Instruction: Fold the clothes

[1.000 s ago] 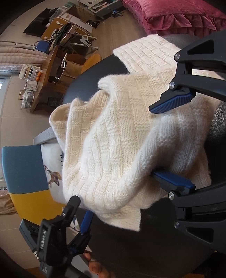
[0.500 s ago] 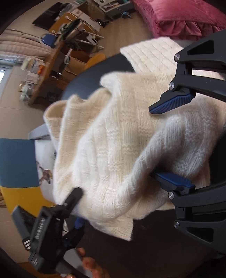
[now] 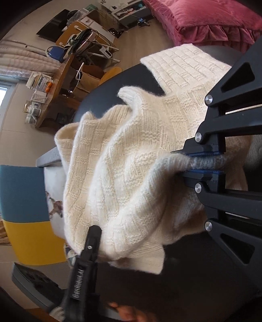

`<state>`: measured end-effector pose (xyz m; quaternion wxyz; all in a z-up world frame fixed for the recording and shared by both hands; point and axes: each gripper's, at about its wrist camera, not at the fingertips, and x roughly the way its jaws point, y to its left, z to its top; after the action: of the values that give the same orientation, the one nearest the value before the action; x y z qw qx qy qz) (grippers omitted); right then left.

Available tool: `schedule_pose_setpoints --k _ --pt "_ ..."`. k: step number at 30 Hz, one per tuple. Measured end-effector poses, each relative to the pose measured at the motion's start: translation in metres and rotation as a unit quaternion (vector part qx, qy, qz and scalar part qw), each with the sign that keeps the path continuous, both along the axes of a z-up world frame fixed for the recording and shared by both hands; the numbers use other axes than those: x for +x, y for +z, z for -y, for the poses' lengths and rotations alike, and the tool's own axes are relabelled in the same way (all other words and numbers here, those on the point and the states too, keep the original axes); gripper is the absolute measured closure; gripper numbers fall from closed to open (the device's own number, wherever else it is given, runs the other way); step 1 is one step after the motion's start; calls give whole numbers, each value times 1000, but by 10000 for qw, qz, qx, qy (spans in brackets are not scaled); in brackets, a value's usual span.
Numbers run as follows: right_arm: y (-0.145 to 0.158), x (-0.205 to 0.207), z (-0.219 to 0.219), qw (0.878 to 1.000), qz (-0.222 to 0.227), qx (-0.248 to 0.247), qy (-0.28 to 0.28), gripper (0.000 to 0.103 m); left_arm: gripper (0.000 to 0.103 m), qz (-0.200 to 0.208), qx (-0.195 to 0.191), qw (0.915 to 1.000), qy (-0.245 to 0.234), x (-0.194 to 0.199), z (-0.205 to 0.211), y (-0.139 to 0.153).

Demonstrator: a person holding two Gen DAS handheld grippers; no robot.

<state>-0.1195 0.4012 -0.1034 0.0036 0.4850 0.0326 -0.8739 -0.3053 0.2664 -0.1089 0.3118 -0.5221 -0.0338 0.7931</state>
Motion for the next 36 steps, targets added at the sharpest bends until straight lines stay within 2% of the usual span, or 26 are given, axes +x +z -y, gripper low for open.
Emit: schedule_pose_setpoints --k 4,9,13,21,27,31,36 --pt "10 7 8 9992 -220 -332 20 95 89 -526 34 9986 78 22 19 25" --pt "28 13 33 9939 -362 -1010 240 95 89 -691 399 9960 400 42 78 54" --pt "53 20 61 9866 -557 -1459 477 95 89 -956 469 9927 566 64 125 82" --pt "98 17 153 9725 -819 -1788 1251 95 89 -1458 354 9832 1036 110 229 135" --pt "125 16 223 9551 -1123 -2128 1731 95 89 -1903 209 9709 1439 159 306 176" --pt "126 34 280 9471 -1082 -2055 2216 95 89 -2019 -66 9640 1730 197 360 178" --pt "98 75 334 9403 -784 -1953 2676 95 89 -1878 -196 9616 1992 249 416 150"
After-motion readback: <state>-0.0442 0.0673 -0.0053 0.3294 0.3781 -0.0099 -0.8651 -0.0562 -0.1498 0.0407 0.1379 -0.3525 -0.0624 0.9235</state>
